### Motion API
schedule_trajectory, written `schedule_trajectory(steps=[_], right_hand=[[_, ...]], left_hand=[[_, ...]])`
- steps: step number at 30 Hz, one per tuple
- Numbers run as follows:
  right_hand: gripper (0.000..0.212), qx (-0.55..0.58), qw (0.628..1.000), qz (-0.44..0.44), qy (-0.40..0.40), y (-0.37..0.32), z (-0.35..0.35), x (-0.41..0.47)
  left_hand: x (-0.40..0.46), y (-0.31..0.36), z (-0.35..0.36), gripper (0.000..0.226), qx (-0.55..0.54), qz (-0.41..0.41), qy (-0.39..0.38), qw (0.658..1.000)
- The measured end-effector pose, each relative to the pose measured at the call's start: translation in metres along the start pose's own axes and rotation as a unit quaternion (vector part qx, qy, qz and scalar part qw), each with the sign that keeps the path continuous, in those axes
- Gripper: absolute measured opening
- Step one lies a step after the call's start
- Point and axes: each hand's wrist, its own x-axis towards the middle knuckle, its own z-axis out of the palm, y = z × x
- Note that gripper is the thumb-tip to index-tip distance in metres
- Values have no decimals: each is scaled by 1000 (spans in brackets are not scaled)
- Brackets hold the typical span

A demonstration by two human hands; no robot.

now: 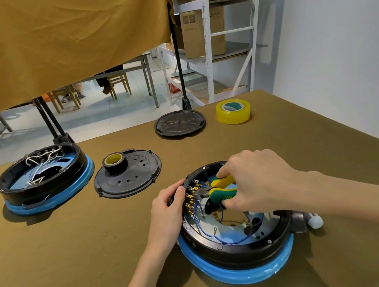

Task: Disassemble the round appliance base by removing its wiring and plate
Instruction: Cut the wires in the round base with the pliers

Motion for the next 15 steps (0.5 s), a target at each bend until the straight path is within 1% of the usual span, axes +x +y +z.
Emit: schedule_trajectory(steps=[5, 11, 15], right_hand=[[65, -4, 1000, 7, -23, -3, -6, 6], [57, -27, 999, 22, -42, -12, -12, 8], [56, -36, 998, 27, -50, -18, -17, 11]], left_hand=[[0, 0, -1, 30, -7, 0, -1, 1000], [0, 0, 0, 30, -8, -2, -1, 1000], [0, 1, 0, 30, -11, -3, 0, 1000]])
